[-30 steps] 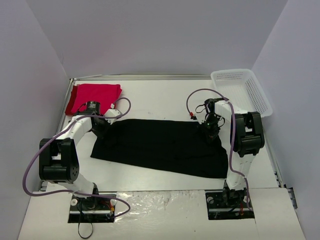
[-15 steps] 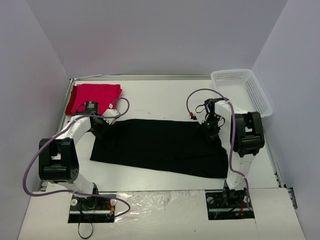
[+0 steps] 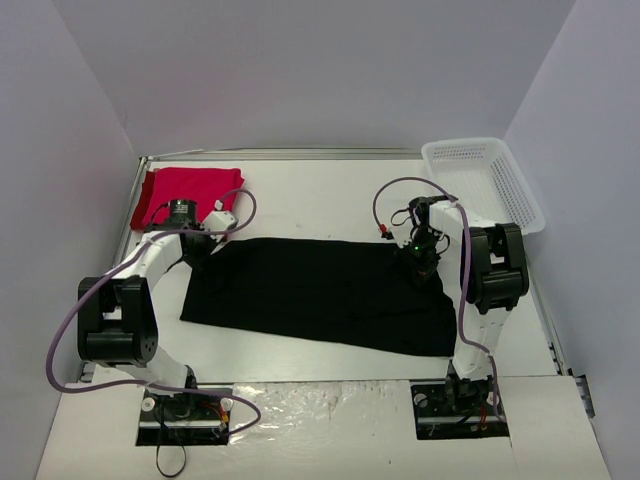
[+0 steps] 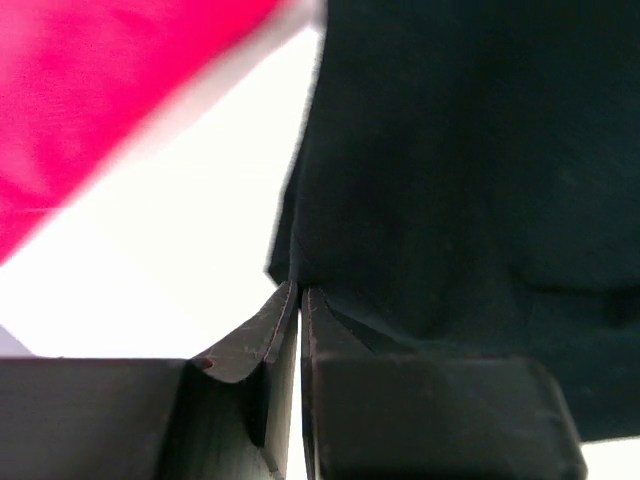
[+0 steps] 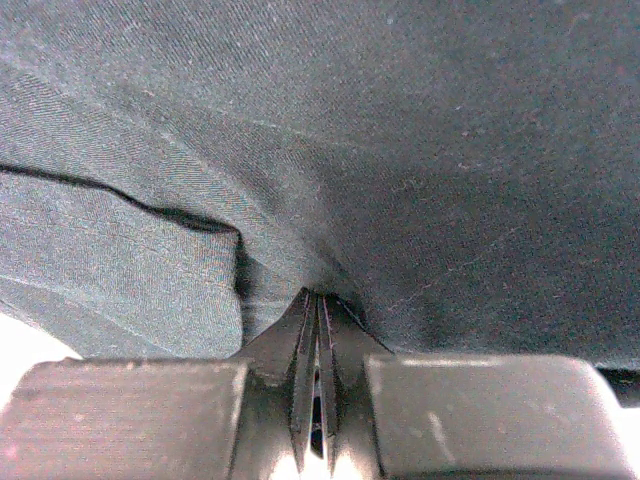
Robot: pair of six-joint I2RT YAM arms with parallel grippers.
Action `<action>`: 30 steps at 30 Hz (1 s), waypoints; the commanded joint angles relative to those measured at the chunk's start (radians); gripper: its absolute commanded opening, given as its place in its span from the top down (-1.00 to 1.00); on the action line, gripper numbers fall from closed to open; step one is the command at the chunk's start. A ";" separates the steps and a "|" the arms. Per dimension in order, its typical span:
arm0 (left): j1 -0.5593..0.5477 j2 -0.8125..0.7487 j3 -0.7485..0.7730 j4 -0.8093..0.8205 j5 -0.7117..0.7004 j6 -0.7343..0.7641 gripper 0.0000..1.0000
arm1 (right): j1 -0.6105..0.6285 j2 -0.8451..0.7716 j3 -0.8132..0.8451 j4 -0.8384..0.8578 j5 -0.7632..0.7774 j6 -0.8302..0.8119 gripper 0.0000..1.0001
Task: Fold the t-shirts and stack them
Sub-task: Fold the other side of the tshirt into a rectangle
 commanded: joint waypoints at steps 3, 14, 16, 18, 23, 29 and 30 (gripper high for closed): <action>0.007 -0.077 0.015 0.148 -0.130 -0.051 0.95 | 0.006 0.142 -0.080 0.095 0.004 -0.001 1.00; 0.007 -0.006 0.066 0.209 -0.173 -0.055 0.95 | 0.006 0.162 -0.075 0.095 0.005 0.000 1.00; 0.007 0.008 0.063 0.215 -0.173 -0.054 0.88 | 0.006 0.165 -0.074 0.095 0.007 0.003 1.00; 0.006 0.020 0.063 0.212 -0.174 -0.052 0.70 | 0.006 0.168 -0.067 0.094 0.010 0.006 1.00; 0.004 0.038 0.043 0.238 -0.208 -0.051 0.52 | 0.006 0.168 -0.063 0.095 0.010 0.012 1.00; -0.002 -0.017 0.028 0.263 -0.286 -0.060 0.51 | 0.006 0.154 -0.057 0.090 0.013 0.020 1.00; -0.002 -0.027 0.034 0.248 -0.292 -0.067 0.51 | 0.006 0.153 -0.054 0.092 0.016 0.022 1.00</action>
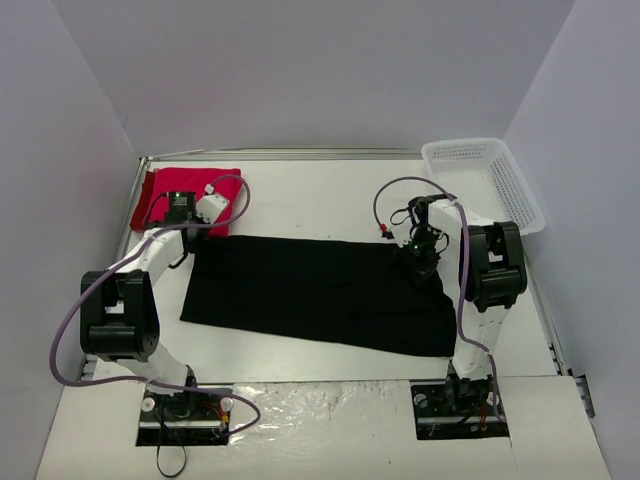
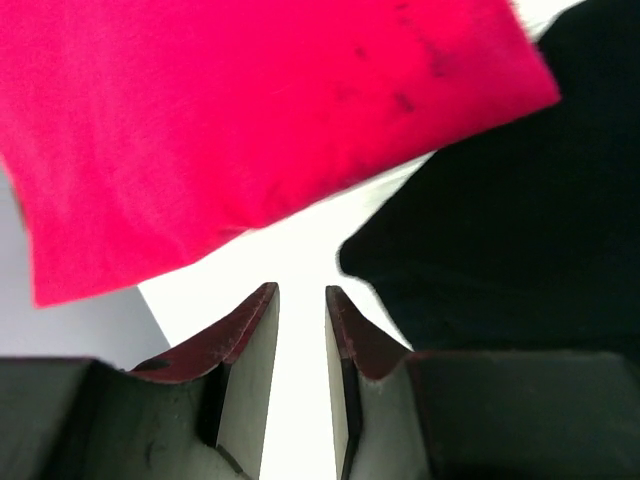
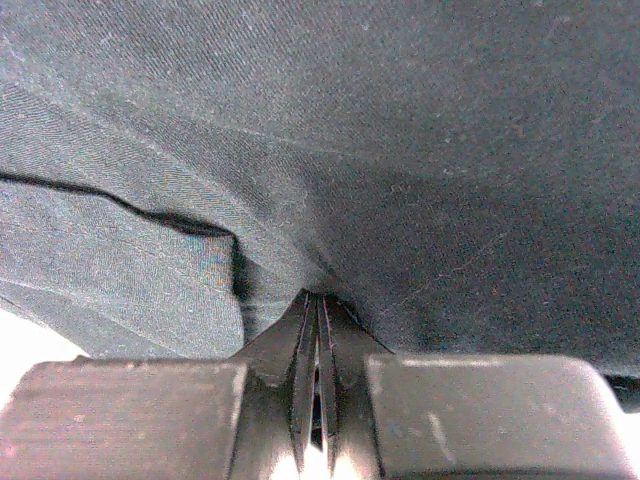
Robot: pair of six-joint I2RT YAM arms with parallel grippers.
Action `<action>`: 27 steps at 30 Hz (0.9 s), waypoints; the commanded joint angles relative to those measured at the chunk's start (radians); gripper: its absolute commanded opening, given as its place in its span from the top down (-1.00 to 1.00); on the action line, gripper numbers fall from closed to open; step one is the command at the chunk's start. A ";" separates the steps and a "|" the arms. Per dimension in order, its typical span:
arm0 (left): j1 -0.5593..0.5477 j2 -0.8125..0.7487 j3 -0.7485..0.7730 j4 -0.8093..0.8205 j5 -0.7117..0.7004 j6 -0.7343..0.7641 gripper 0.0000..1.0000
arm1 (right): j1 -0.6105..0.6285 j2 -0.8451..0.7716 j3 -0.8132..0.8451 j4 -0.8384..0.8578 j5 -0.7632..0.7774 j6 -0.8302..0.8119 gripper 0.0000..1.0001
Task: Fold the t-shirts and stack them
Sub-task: Fold the other side of the tshirt into a rectangle
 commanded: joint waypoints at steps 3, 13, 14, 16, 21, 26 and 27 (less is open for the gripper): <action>-0.004 -0.115 0.031 -0.026 -0.099 -0.041 0.51 | 0.006 0.120 -0.064 0.116 0.023 -0.005 1.00; -0.002 -0.285 0.068 -0.178 -0.147 -0.075 0.44 | 0.006 0.198 0.082 0.111 0.059 0.008 1.00; -0.002 -0.296 0.071 -0.190 -0.143 -0.078 0.44 | 0.006 0.206 0.097 0.110 0.059 0.008 1.00; -0.002 -0.328 0.076 -0.225 -0.126 -0.087 0.44 | 0.006 0.232 0.133 0.103 0.060 0.011 1.00; -0.004 -0.373 0.082 -0.279 -0.092 -0.118 0.44 | 0.006 0.279 0.271 0.090 0.060 0.018 1.00; -0.004 -0.378 0.090 -0.310 -0.051 -0.154 0.44 | 0.007 0.305 0.374 0.060 0.025 0.016 1.00; -0.004 -0.382 0.088 -0.311 -0.044 -0.161 0.44 | 0.006 0.304 0.398 0.059 0.024 0.013 1.00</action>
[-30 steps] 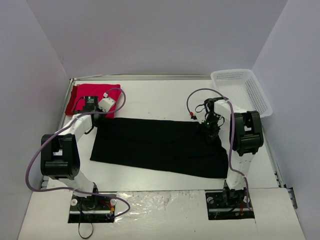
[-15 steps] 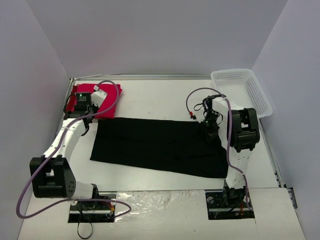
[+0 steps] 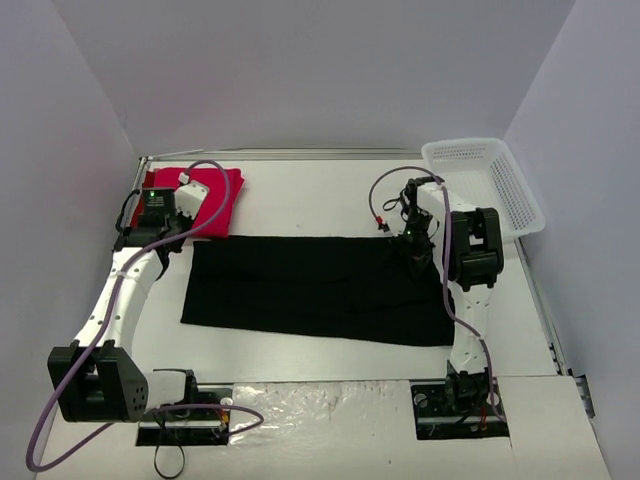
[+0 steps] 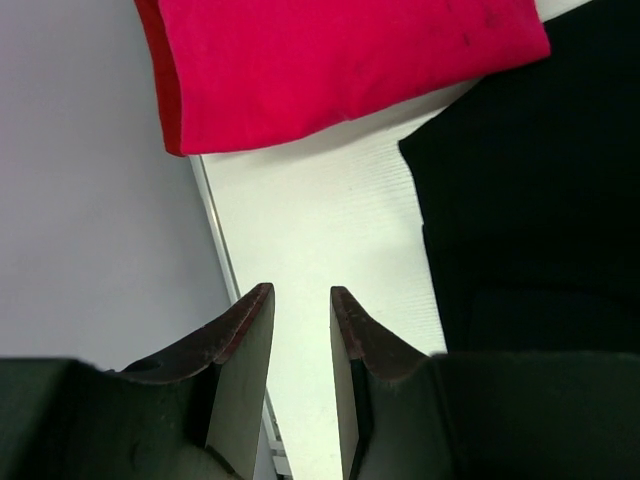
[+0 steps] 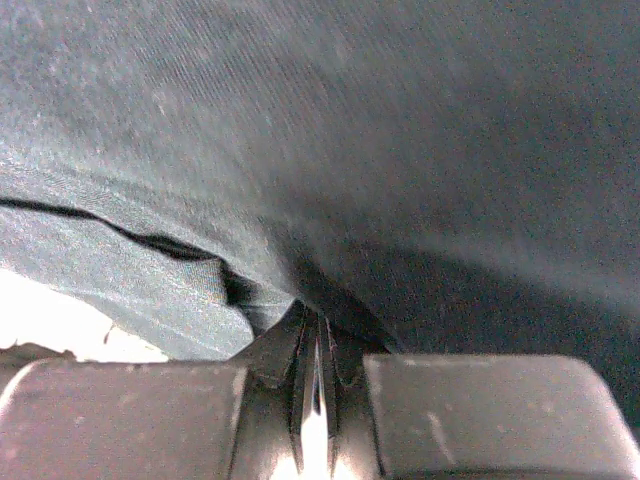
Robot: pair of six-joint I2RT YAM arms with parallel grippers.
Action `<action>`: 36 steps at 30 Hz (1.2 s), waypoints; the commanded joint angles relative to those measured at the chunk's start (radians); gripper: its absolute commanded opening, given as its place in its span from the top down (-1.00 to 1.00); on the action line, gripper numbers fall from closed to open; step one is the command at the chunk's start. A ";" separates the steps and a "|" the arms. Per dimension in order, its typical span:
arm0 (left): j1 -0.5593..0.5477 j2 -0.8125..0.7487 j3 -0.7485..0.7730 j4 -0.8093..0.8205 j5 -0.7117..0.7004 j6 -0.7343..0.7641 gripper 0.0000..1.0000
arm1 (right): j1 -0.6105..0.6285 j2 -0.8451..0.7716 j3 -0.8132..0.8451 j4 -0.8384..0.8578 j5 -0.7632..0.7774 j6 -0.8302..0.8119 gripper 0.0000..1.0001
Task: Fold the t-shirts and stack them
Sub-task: Fold the other side of the tshirt into a rectangle
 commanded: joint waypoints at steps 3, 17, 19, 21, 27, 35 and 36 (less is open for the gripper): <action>-0.003 -0.032 0.050 -0.058 0.053 -0.059 0.44 | 0.004 0.060 0.103 0.323 -0.016 -0.042 1.00; -0.003 -0.041 0.019 -0.061 0.064 -0.060 0.42 | 0.006 0.059 0.315 0.322 -0.042 -0.042 1.00; -0.002 -0.041 0.015 -0.061 0.071 -0.062 0.42 | 0.004 0.028 0.312 0.322 -0.042 -0.042 1.00; -0.003 -0.042 0.009 -0.059 0.078 -0.063 0.42 | 0.004 -0.015 0.298 0.320 -0.039 -0.040 0.86; -0.003 -0.051 -0.001 -0.061 0.081 -0.067 0.41 | 0.006 -0.127 0.252 0.280 -0.076 -0.036 0.63; -0.002 -0.068 -0.019 -0.056 0.108 -0.067 0.35 | 0.006 -0.162 0.167 0.221 -0.206 -0.051 0.51; -0.002 -0.071 -0.022 -0.058 0.108 -0.067 0.35 | 0.006 -0.152 0.161 0.210 -0.219 -0.057 0.47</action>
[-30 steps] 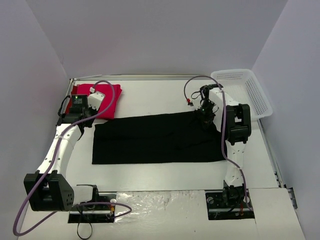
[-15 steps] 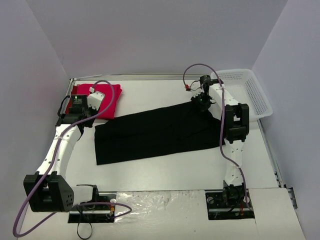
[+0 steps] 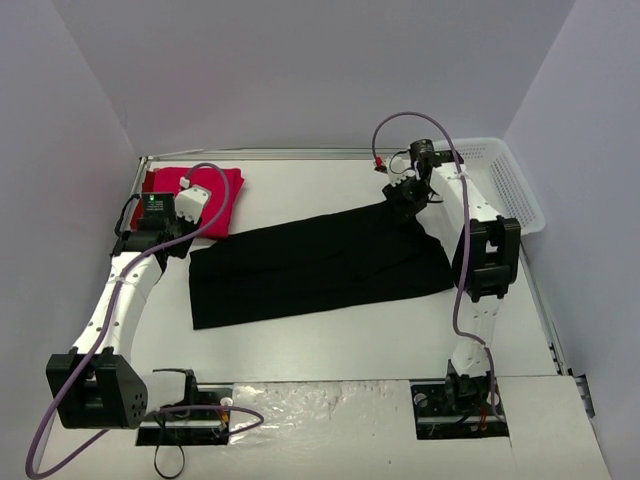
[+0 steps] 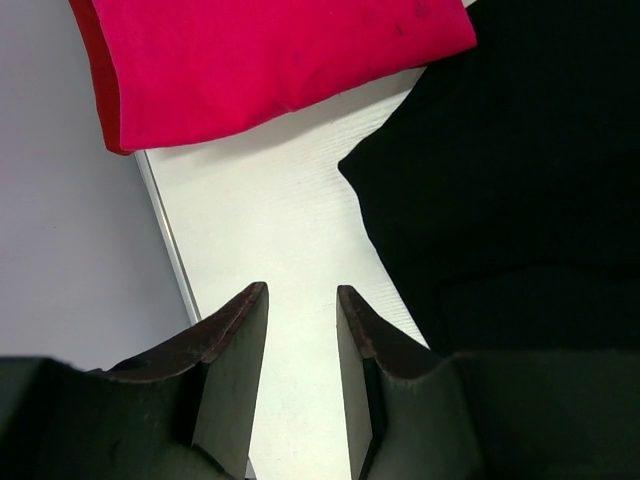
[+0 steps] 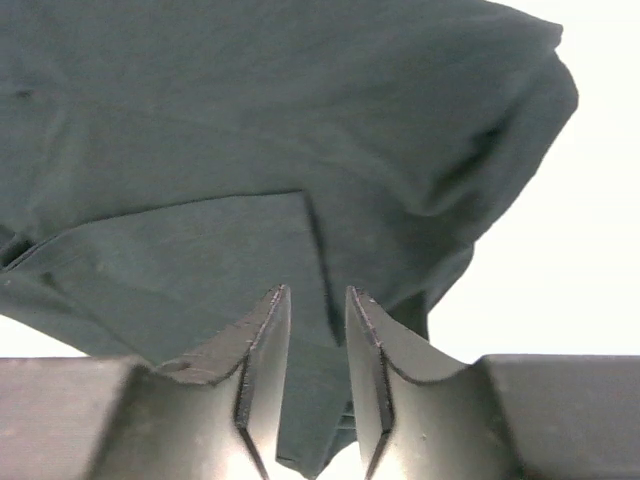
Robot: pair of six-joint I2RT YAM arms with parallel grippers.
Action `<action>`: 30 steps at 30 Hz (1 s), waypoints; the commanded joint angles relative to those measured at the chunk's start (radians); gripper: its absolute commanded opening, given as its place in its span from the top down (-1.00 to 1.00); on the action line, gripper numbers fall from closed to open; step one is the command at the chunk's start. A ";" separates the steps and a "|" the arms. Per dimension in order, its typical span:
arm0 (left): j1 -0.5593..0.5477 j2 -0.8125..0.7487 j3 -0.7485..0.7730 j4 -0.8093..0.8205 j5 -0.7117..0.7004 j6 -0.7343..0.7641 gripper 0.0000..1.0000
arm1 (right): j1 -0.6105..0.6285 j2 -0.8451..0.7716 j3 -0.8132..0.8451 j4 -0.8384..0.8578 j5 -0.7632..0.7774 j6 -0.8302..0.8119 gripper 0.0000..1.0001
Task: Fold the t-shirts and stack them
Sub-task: Fold the other side of the tshirt into a rectangle
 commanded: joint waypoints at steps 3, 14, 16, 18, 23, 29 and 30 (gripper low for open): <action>-0.002 -0.044 -0.007 -0.010 0.026 -0.012 0.35 | 0.004 0.019 -0.054 -0.097 -0.093 -0.037 0.37; 0.000 -0.042 -0.024 -0.004 0.034 -0.007 0.35 | 0.004 0.114 -0.072 -0.095 -0.129 -0.062 0.24; 0.000 -0.041 -0.027 -0.004 0.032 -0.006 0.35 | 0.003 0.126 -0.069 -0.095 -0.132 -0.065 0.24; 0.000 -0.044 -0.030 -0.003 0.034 -0.006 0.35 | 0.004 0.139 -0.066 -0.095 -0.129 -0.071 0.24; 0.000 -0.044 -0.038 -0.003 0.043 -0.001 0.35 | 0.004 0.160 -0.032 -0.100 -0.120 -0.071 0.25; 0.001 -0.042 -0.038 -0.003 0.049 -0.004 0.35 | 0.003 0.155 -0.015 -0.103 -0.116 -0.072 0.24; 0.001 -0.041 -0.038 -0.003 0.049 -0.003 0.35 | 0.003 0.152 -0.008 -0.104 -0.113 -0.072 0.21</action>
